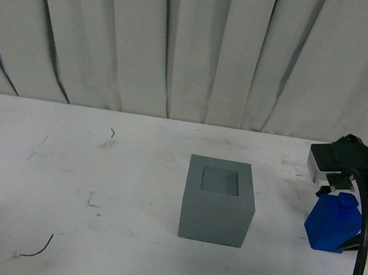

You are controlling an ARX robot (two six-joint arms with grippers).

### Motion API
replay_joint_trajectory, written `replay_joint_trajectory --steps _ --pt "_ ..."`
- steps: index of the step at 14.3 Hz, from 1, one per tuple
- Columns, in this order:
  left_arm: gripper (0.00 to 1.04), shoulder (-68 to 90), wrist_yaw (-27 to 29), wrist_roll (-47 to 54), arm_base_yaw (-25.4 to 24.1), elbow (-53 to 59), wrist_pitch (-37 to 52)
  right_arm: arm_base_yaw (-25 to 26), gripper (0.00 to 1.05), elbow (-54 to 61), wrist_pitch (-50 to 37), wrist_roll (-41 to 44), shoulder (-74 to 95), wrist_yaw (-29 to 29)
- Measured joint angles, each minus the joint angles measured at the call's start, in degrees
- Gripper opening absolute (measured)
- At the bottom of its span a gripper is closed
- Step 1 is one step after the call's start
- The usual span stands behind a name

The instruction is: Insert blue part into gray base

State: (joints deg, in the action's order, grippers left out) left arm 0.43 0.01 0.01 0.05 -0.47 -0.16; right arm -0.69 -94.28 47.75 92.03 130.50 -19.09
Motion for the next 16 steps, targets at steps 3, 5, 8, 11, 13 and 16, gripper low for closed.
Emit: replay_joint_trajectory --steps 3,5,8,11,13,16 --pt "0.98 0.0 0.0 0.0 0.0 0.0 0.0 0.0 0.98 0.0 -0.7 0.2 0.4 0.8" --pt "0.98 0.0 0.0 0.0 0.0 0.0 0.0 0.0 0.76 0.1 -1.1 0.4 0.4 1.2" --pt "0.98 0.0 0.0 0.0 0.0 0.0 0.0 0.7 0.47 0.2 -1.0 0.6 0.4 1.3" --pt "0.98 0.0 0.0 0.0 0.0 0.0 0.0 0.9 0.47 0.2 0.2 0.6 0.3 1.3" --pt "0.98 0.0 0.0 0.0 0.0 0.0 0.0 1.1 0.47 0.2 2.6 0.5 -0.9 0.6" --pt "0.98 0.0 0.0 0.0 0.0 0.0 0.0 0.9 0.47 -1.9 8.1 0.5 -5.9 -0.2"
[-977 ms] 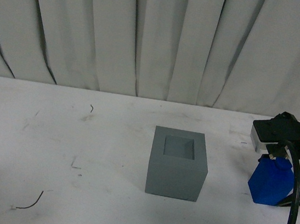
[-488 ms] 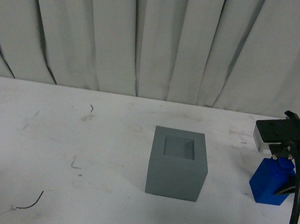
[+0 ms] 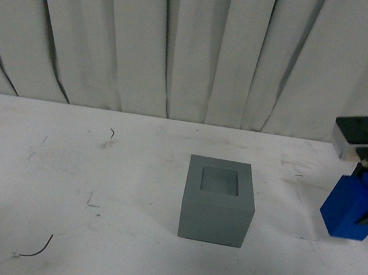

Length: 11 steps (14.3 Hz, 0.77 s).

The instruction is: Insert blue part into gray base

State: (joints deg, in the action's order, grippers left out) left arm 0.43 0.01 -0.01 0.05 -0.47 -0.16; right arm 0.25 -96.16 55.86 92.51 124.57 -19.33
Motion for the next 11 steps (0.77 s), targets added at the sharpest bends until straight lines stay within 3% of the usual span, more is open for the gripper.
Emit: replay_joint_trajectory --steps 5,11 --pt "0.98 0.0 0.0 0.0 0.0 0.0 0.0 -5.2 0.47 -5.5 6.9 -2.2 -2.4 -1.2" --pt "0.98 0.0 0.0 0.0 0.0 0.0 0.0 -13.7 0.47 -17.4 10.1 -9.6 6.0 -0.6"
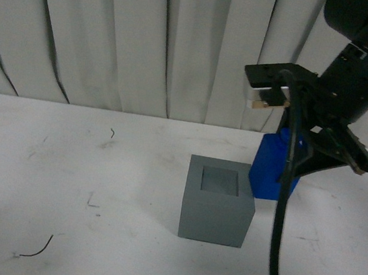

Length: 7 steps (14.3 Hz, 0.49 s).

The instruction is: Insert blue part into gray base

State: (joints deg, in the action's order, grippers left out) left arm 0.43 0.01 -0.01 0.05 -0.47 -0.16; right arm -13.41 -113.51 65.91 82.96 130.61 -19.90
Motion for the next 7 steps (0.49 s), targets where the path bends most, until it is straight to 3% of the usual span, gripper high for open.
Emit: replay_joint_trajectory --steps 4,7 --pt "0.98 0.0 0.0 0.0 0.0 0.0 0.0 -6.5 0.47 -5.2 0.2 -9.8 2.5 0.5" --pt "0.98 0.0 0.0 0.0 0.0 0.0 0.0 -7.1 0.47 -5.8 0.0 -13.2 3.1 1.5"
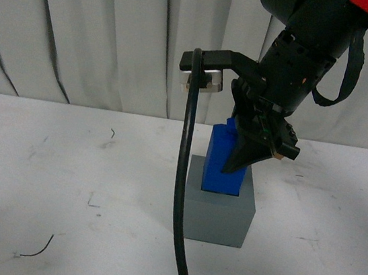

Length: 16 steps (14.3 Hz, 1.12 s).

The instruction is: Insert blue part into gray base

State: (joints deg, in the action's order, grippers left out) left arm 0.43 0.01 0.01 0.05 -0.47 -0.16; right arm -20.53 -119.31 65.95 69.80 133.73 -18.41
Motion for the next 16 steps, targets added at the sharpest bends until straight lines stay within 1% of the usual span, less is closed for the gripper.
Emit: replay_joint_trajectory --steps 6,10,14,15,16 --pt "0.98 0.0 0.0 0.0 0.0 0.0 0.0 0.7 0.47 1.9 -2.2 0.3 0.0 -0.2" --pt "0.98 0.0 0.0 0.0 0.0 0.0 0.0 0.7 0.47 2.1 -2.9 3.9 0.0 1.0" --pt "0.98 0.0 0.0 0.0 0.0 0.0 0.0 0.4 0.47 4.2 -4.7 4.2 0.0 2.0" --pt "0.98 0.0 0.0 0.0 0.0 0.0 0.0 0.2 0.49 4.6 -5.2 4.2 0.0 2.1" --pt "0.98 0.0 0.0 0.0 0.0 0.0 0.0 0.2 0.67 5.3 -4.4 4.4 -0.1 2.8"
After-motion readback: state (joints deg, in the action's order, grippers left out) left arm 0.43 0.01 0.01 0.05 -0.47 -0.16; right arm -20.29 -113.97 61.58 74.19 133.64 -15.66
